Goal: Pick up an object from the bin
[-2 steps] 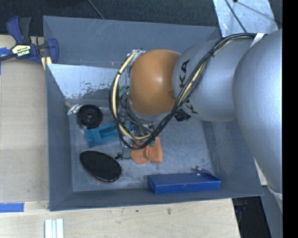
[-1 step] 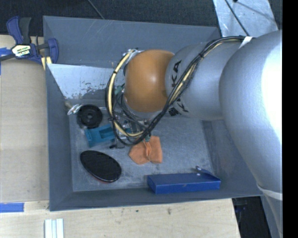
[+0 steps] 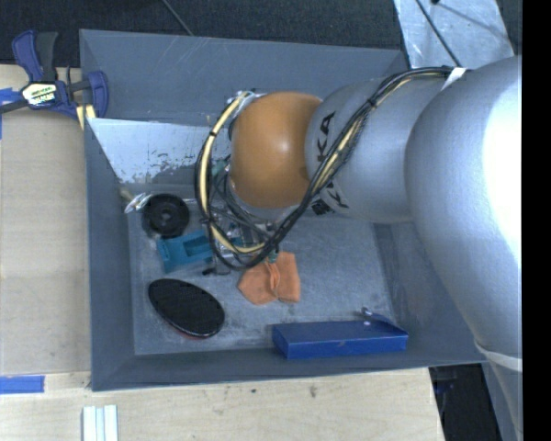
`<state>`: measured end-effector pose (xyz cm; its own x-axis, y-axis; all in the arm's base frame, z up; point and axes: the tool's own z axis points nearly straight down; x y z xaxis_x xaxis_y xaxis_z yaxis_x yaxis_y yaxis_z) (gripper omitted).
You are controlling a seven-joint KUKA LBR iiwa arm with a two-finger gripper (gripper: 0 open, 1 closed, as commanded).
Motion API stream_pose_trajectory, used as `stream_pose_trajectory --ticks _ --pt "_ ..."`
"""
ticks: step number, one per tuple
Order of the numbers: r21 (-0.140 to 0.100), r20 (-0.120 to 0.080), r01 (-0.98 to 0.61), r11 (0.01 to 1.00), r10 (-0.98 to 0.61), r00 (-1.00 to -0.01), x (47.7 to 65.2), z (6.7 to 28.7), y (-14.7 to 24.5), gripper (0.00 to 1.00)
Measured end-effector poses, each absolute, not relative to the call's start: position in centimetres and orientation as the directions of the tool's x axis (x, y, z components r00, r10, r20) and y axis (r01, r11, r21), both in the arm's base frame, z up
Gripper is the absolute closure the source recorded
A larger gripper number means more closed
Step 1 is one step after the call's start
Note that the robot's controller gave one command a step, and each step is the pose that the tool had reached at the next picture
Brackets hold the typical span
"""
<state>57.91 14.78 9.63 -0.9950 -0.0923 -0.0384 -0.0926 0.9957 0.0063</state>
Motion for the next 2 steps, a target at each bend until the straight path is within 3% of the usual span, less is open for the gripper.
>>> stream_pose_trajectory --ticks 1,2 --pt "0.001 -0.014 -0.107 0.994 -0.107 -0.994 58.25 28.25 13.03 1.0" --pt "0.001 -0.004 -0.107 0.994 -0.107 -0.994 58.09 27.72 13.03 0.0"
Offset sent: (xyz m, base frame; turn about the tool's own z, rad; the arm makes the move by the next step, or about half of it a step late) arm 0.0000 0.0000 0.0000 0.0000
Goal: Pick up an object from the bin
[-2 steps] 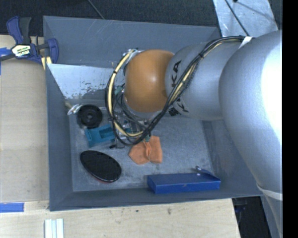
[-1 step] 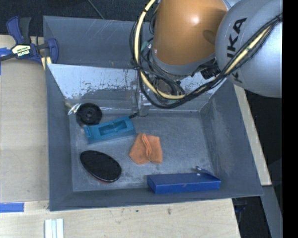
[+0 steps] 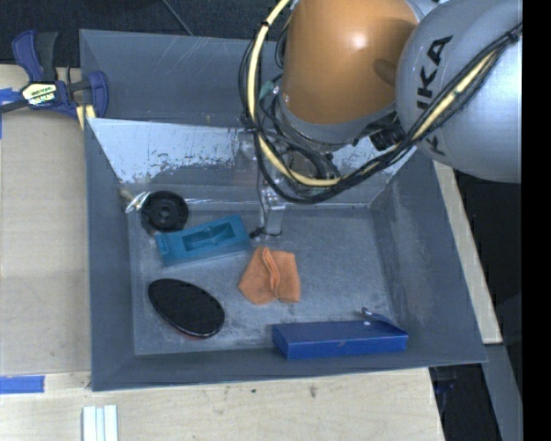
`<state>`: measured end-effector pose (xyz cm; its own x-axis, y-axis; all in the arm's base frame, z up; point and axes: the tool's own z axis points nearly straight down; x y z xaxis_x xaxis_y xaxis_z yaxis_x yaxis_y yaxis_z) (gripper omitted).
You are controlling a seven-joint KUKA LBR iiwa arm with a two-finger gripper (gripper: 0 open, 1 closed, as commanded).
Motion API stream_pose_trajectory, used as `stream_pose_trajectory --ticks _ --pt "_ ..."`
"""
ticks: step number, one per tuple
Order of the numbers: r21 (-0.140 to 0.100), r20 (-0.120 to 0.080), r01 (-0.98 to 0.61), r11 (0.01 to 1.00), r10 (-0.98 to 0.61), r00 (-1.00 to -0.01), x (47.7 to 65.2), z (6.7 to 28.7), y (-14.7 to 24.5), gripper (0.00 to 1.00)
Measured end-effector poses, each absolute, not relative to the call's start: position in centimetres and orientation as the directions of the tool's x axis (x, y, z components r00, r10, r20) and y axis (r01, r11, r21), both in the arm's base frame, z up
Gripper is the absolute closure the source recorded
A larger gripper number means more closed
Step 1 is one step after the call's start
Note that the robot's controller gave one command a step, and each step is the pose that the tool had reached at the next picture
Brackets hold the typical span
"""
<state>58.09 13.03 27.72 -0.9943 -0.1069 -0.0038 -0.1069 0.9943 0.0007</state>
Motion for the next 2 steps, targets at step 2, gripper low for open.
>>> stream_pose_trajectory --ticks 2 --pt "0.002 -0.01 -0.086 0.996 -0.086 -0.996 57.4 22.8 14.7 0.0"
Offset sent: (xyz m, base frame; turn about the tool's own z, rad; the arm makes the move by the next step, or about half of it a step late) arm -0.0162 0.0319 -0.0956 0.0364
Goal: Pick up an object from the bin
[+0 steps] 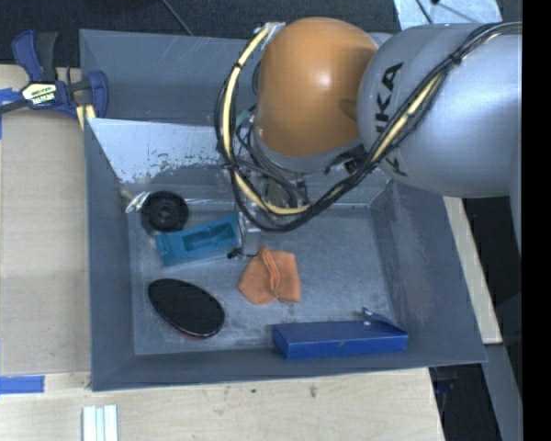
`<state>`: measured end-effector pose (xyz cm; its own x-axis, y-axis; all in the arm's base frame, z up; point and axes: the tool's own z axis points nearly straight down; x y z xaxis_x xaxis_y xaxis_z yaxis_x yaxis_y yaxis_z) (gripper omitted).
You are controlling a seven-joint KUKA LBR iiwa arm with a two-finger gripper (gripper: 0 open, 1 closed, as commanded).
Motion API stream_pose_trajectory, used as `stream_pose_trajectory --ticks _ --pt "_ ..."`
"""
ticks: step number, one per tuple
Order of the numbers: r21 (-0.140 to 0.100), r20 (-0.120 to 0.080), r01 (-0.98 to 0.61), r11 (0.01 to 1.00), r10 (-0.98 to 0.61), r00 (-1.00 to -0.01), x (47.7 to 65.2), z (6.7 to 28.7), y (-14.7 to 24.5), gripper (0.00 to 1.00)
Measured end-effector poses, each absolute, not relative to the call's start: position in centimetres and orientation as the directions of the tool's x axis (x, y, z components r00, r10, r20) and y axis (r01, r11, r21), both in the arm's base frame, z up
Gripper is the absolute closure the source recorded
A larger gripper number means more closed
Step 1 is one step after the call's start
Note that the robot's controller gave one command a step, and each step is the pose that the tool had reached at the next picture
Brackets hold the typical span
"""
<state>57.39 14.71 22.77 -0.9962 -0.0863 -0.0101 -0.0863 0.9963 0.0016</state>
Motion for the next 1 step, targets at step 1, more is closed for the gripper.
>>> stream_pose_trajectory --ticks 1 --pt "0.001 -0.001 -0.097 0.995 -0.097 -0.995 55.92 18.25 15.98 0.0"
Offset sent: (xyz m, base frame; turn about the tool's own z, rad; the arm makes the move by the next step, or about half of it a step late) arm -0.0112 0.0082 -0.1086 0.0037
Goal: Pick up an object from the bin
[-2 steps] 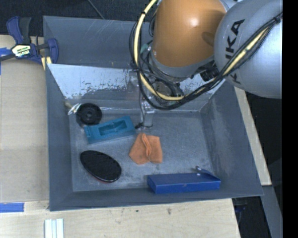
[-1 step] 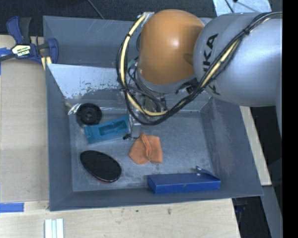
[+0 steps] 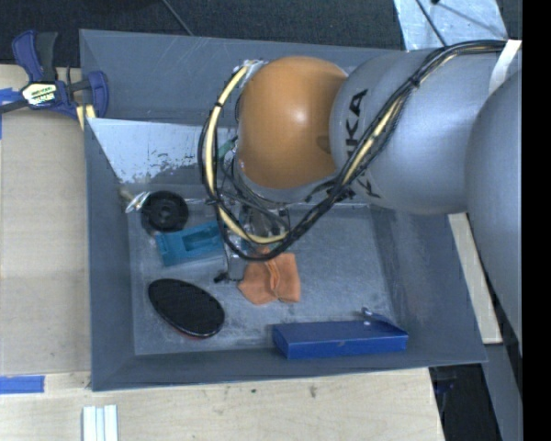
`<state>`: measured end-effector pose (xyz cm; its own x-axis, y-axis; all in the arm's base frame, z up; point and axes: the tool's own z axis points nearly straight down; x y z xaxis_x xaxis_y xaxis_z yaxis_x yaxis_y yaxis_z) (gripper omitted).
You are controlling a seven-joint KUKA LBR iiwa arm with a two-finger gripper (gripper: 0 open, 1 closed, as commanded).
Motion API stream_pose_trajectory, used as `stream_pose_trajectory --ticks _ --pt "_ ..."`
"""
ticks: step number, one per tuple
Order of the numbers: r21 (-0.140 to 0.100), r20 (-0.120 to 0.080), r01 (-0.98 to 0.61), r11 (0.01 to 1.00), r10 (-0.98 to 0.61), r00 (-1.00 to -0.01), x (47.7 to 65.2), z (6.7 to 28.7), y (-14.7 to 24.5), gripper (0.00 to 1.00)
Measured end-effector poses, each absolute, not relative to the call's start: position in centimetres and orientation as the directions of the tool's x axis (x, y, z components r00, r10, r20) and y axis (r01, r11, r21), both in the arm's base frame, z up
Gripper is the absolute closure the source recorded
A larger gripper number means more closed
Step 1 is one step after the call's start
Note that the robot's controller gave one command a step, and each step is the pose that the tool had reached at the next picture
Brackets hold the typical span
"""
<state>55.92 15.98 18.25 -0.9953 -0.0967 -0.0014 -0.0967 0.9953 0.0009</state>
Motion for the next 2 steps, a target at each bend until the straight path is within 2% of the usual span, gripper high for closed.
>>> stream_pose_trajectory --ticks 1,2 --pt "0.002 -0.009 -0.09 0.996 -0.089 -0.996 56.3 14.4 15.8 0.0" --pt "0.005 -0.025 -0.123 0.992 -0.123 -0.992 57.5 10.7 16.0 1.0"
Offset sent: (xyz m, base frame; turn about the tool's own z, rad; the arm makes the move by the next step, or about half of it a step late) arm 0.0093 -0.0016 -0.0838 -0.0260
